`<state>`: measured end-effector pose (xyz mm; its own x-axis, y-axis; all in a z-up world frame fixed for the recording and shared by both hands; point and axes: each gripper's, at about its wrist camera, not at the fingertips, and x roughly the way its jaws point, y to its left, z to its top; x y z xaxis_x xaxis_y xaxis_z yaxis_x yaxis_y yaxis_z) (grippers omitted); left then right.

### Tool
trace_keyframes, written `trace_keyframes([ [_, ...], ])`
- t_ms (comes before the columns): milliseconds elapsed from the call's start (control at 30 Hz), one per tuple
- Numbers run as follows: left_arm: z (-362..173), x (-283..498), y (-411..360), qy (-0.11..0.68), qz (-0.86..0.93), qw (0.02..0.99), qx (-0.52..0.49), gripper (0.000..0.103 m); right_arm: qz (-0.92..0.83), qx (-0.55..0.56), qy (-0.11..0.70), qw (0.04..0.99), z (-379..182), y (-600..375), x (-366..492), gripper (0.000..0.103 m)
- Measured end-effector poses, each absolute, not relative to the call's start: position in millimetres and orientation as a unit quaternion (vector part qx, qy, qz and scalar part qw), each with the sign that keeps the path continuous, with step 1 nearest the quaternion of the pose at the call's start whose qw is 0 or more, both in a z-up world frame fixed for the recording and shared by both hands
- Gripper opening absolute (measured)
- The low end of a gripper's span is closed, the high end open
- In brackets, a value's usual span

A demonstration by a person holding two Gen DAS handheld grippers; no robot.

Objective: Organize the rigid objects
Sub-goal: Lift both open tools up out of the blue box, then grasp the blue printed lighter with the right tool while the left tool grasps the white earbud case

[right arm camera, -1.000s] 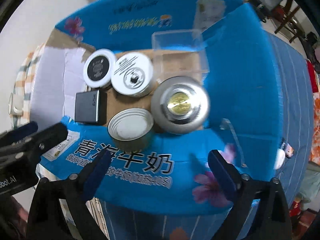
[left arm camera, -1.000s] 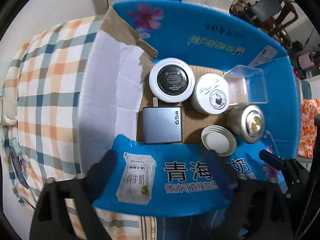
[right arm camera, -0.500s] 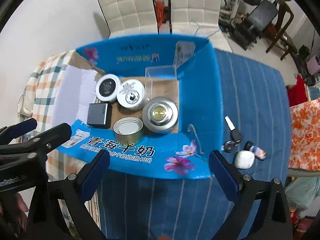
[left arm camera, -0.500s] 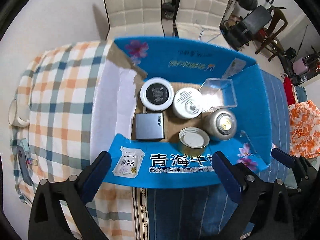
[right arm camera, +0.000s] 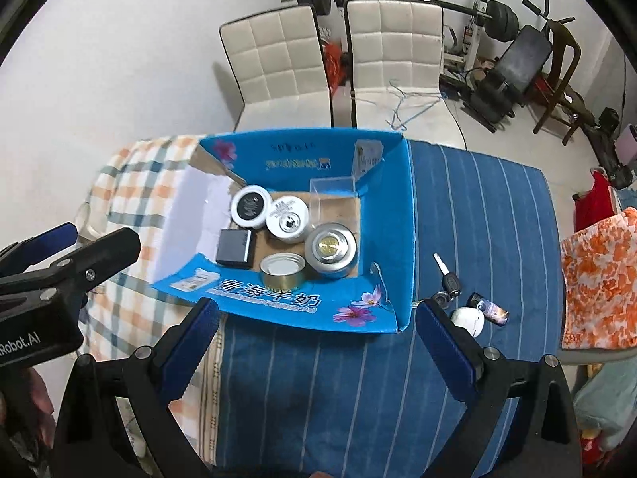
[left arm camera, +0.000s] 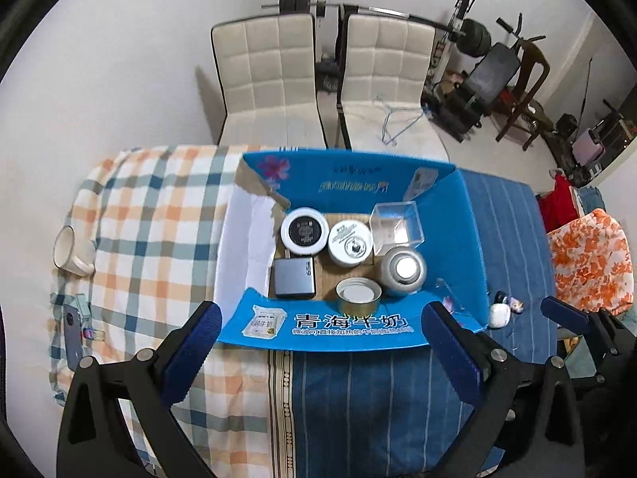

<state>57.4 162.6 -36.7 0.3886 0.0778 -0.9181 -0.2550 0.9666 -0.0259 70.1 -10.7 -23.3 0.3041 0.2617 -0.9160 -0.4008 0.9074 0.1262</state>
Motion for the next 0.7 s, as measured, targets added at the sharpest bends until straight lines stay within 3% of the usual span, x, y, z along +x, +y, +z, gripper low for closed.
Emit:
trace_keyframes([
  [333,-14.0,60.2,139.8,0.517,0.083,0.847,-0.087,0.103,0.162,-0.023,0.557,0.814,-18.7,-75.7,83.1,0.101],
  [700,-73.3,118.8,38.8,0.561,0.001,0.825,-0.07,0.103,0.052,0.007,0.615,0.787,-113.2,-226.8,130.3,0.101],
])
